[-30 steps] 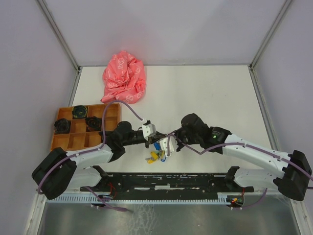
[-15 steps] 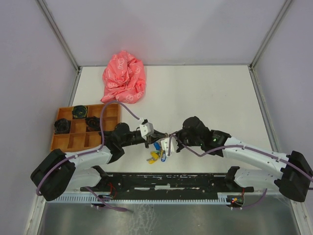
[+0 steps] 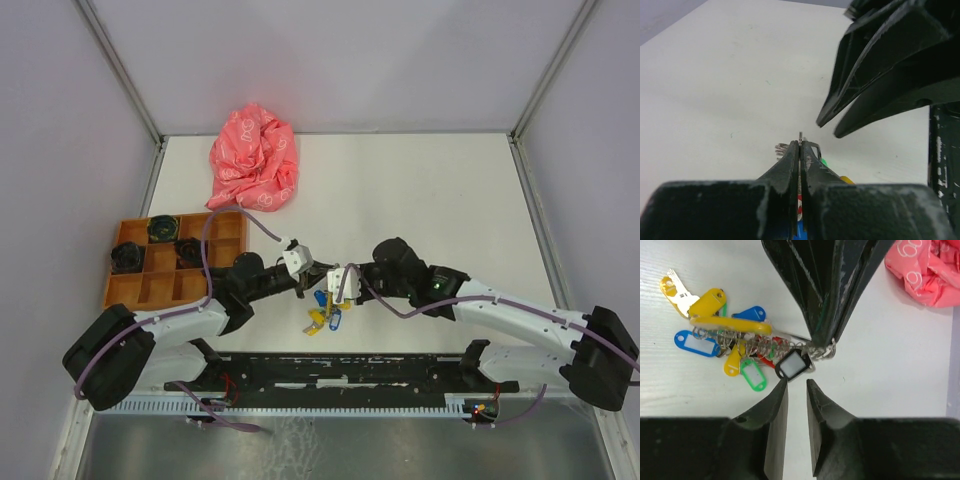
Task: Put the keys on the keyring
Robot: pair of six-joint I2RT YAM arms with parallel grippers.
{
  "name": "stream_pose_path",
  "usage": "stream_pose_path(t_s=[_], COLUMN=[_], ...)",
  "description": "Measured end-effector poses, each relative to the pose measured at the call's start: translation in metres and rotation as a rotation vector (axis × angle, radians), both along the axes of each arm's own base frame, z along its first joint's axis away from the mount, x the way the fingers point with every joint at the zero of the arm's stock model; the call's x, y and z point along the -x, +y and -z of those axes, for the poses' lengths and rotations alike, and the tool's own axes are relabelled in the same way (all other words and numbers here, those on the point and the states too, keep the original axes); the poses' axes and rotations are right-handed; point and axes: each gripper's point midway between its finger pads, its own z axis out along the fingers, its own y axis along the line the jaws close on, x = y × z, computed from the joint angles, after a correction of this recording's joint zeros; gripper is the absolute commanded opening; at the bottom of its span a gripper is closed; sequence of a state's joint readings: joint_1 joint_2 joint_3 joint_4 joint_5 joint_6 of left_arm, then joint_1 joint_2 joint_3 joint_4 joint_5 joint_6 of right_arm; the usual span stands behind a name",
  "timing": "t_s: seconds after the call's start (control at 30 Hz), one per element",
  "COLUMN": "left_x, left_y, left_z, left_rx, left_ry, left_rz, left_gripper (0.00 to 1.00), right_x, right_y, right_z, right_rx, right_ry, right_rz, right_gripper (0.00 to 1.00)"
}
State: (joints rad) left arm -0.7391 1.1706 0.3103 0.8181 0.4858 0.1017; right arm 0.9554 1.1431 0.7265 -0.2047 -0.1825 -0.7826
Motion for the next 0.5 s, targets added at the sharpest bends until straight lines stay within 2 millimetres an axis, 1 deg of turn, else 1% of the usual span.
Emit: stream_pose_path(t_s=[0.03, 0.1, 0.13, 0.23, 0.27, 0.33, 0.4, 0.5], left_x=[-0.004, -0.012, -0.016, -0.031, -0.035, -0.046, -0.060, -0.084], left_y=[0.002, 0.005, 0.007, 0.012, 0.013, 0.013, 0.013, 0.010], left_z=[0.000, 0.001, 0.001, 0.007, 0.010, 0.013, 0.016, 0.018], left_rx=[-0.001, -0.004, -0.006, -0.025, -0.034, -0.049, -0.065, -0.075], left_ry=[0.000, -0.001, 0.000, 0.013, 0.019, 0.030, 0.042, 0.068], left_rz=[-0.025, -0.077, -0.100, -0.179, -0.200, -0.240, -0.289, -0.359], left_gripper=[0.03, 0.03, 0.03, 0.03, 0.03, 0.03, 0.05, 0.09], right_x=[0.000, 0.001, 0.001, 0.001, 0.000, -0.003, -0.007, -0.016], right_y=[-0.002, -0.008, -0.011, -0.020, -0.023, -0.031, -0.039, -0.049], right_z=[0.000, -0.002, -0.003, -0.002, 0.000, 0.003, 0.005, 0.002], right_rx=[-0.008, -0.027, -0.039, -0.069, -0.075, -0.092, -0.114, -0.182], right_ry=[0.020, 0.063, 0.085, 0.163, 0.186, 0.231, 0.267, 0.300], right_rz=[0.029, 0.095, 0.135, 0.266, 0.309, 0.417, 0.534, 0.714], right_gripper=[0.37, 0.40, 0.44, 0.51, 0.56, 0.76, 0.89, 1.00])
